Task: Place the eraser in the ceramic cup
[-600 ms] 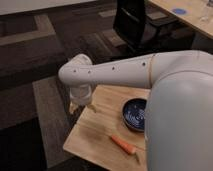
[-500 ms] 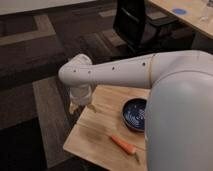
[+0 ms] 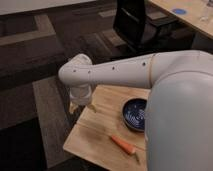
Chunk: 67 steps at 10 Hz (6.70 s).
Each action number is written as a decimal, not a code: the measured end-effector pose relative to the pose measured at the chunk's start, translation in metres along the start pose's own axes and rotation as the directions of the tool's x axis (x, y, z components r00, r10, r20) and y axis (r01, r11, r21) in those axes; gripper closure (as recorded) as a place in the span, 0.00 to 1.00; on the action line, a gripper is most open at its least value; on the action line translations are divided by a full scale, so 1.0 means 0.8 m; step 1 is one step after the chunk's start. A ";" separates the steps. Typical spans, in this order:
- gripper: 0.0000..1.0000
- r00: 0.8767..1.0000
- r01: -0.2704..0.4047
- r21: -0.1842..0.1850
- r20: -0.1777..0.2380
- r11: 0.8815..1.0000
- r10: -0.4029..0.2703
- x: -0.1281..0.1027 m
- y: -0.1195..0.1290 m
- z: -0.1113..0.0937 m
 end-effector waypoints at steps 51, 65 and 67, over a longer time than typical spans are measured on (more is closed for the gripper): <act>0.35 0.772 0.615 0.113 -0.288 0.780 -0.567 0.055 -0.393 -0.078; 0.35 0.965 0.264 0.115 -0.028 0.958 -0.263 0.000 -0.593 0.013; 0.35 0.968 0.250 0.113 -0.023 0.962 -0.249 0.001 -0.596 0.014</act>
